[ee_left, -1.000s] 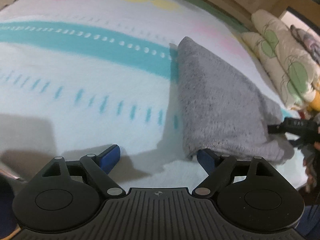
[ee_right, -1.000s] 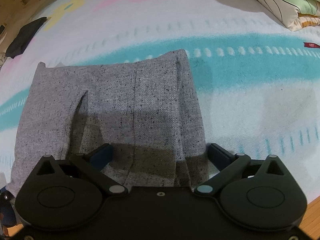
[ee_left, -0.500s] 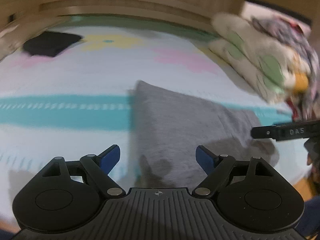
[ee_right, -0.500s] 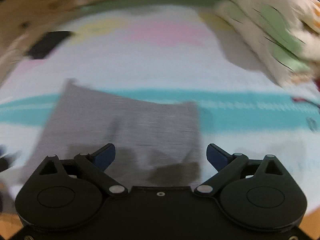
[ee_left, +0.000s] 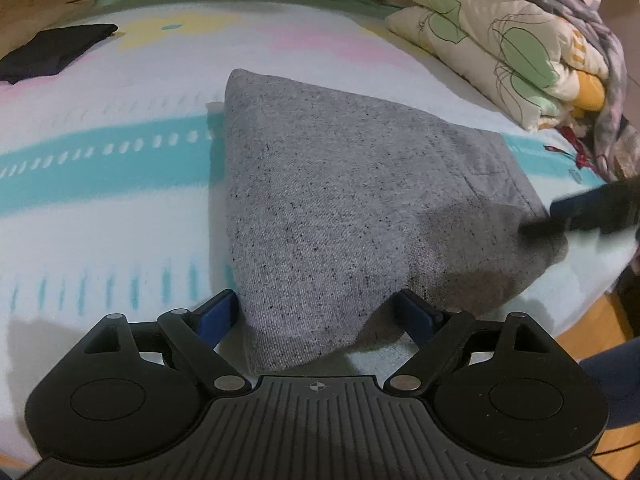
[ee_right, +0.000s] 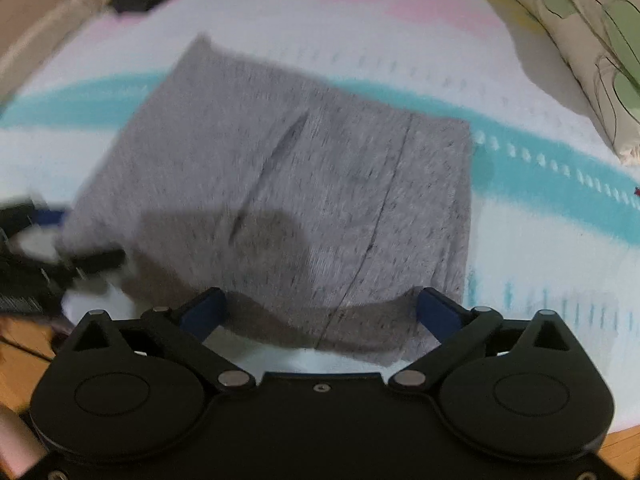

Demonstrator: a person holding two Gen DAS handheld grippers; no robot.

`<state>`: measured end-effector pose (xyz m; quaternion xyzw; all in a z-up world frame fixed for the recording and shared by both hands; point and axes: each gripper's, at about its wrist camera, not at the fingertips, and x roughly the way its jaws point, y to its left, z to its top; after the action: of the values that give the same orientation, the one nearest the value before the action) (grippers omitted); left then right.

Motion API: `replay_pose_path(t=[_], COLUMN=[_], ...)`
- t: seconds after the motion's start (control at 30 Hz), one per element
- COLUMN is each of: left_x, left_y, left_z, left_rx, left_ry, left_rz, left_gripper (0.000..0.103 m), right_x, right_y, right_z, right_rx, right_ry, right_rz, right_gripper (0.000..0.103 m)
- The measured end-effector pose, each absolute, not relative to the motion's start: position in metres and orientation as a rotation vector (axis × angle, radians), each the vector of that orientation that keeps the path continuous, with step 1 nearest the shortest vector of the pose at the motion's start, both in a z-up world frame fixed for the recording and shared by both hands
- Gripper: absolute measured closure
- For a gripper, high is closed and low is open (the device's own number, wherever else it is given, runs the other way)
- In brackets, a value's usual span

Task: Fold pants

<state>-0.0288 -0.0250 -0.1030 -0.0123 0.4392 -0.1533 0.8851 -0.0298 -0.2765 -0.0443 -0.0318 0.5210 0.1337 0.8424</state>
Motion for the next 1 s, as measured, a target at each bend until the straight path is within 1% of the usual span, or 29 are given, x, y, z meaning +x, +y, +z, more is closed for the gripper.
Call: replay_pose_path(t=[0.13, 0.17, 0.2, 0.23, 0.3, 0.47, 0.57, 0.6, 0.63, 0.67, 0.77, 0.8, 0.83, 0.9, 1.0], left_x=[-0.032, -0.032, -0.033, -0.033, -0.033, -0.035, -0.038, -0.038, -0.039, -0.04, -0.043, -0.044, -0.045, -0.045, -0.041], left_y=[-0.028, -0.029, -0.029, -0.028, -0.028, -0.028, -0.029, -0.028, -0.028, -0.027, -0.024, -0.022, -0.02, -0.016, -0.01], left_z=[-0.103, -0.103, -0.103, -0.102, -0.103, -0.103, -0.103, -0.102, -0.102, -0.1, -0.095, -0.092, -0.088, -0.082, -0.072], left_rx=[-0.021, -0.019, -0.018, -0.019, -0.024, -0.028, -0.018, -0.013, -0.009, -0.009, -0.013, -0.02, -0.028, -0.053, -0.109], left_ry=[0.901, 0.9, 0.899, 0.9, 0.9, 0.89, 0.883, 0.88, 0.878, 0.873, 0.847, 0.834, 0.82, 0.79, 0.752], left_rz=[-0.308, -0.306, -0.305, -0.304, -0.304, -0.304, -0.302, -0.304, -0.307, -0.311, -0.329, -0.336, -0.34, -0.345, -0.354], left_gripper=[0.014, 0.014, 0.013, 0.013, 0.013, 0.012, 0.012, 0.012, 0.013, 0.013, 0.013, 0.014, 0.014, 0.014, 0.014], right_x=[-0.018, -0.013, -0.008, 0.0, 0.015, 0.046, 0.06, 0.06, 0.064, 0.067, 0.061, 0.056, 0.049, 0.034, 0.021], right_y=[-0.305, -0.309, -0.31, -0.309, -0.302, -0.287, -0.286, -0.288, -0.288, -0.289, -0.305, -0.315, -0.325, -0.342, -0.358], right_z=[-0.021, -0.019, -0.019, -0.019, -0.023, -0.043, -0.046, -0.044, -0.043, -0.042, -0.033, -0.03, -0.028, -0.027, -0.036], right_rx=[0.155, 0.196, 0.217, 0.221, 0.223, 0.218, 0.206, 0.213, 0.21, 0.203, 0.242, 0.275, 0.302, 0.313, 0.311], right_ry=[0.999, 0.982, 0.974, 0.975, 0.992, 1.021, 1.005, 0.985, 0.966, 0.951, 0.903, 0.899, 0.897, 0.881, 0.901], right_rz=[0.251, 0.238, 0.225, 0.217, 0.224, 0.199, 0.15, 0.134, 0.114, 0.099, 0.062, 0.081, 0.11, 0.132, 0.155], right_gripper=[0.001, 0.003, 0.014, 0.029, 0.039, 0.041, 0.042, 0.044, 0.044, 0.043, 0.028, 0.015, 0.005, 0.001, 0.0])
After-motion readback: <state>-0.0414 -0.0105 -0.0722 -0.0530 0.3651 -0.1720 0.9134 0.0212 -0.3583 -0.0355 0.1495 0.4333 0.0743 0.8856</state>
